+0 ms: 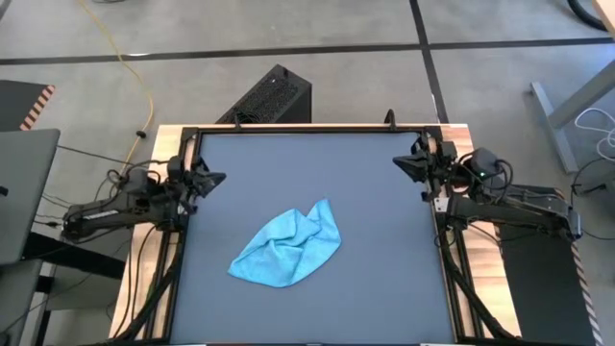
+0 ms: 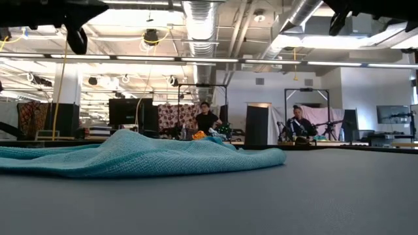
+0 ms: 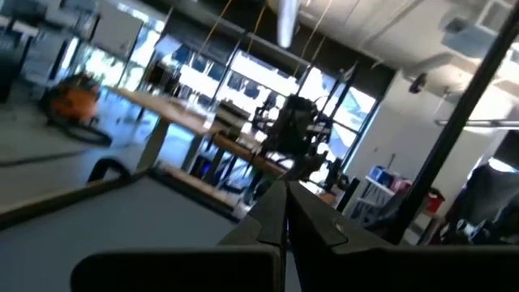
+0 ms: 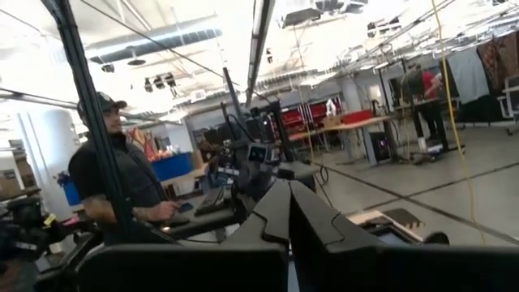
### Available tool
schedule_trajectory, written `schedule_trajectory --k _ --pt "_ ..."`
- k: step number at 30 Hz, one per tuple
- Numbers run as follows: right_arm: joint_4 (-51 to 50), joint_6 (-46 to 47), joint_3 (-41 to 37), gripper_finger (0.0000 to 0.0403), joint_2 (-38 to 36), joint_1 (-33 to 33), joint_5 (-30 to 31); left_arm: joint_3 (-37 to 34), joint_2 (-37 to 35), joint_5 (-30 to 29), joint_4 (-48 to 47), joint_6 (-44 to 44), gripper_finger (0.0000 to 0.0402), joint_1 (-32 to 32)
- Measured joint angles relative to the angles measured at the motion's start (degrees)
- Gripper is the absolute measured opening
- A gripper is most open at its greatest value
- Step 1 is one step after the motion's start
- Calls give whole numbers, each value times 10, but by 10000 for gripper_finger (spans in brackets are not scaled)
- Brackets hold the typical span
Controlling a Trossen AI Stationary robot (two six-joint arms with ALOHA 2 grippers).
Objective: Roll towel
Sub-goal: Fold the blue microfiber towel
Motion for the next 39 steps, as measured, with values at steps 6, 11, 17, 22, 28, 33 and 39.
schedule_trajectory --k 6,11,17,22,28,33,39 --pt "-121 0 0 24 0 -4 -1 45 118 15 37 -36 0 -7" --pt "-260 0 0 24 12 -4 0 186 323 63 37 86 0 -38" --pt "-269 1 0 24 34 -4 13 393 511 69 -130 209 0 -49" --pt "-276 1 0 24 58 -3 15 504 638 -8 -423 148 0 -25" --pt "-278 0 0 24 85 -2 15 506 738 131 -488 108 0 -4" --pt "-279 0 0 24 105 -2 15 506 814 213 -461 111 0 -13" --pt "-294 1 0 24 124 1 15 506 855 301 -409 104 0 -9"
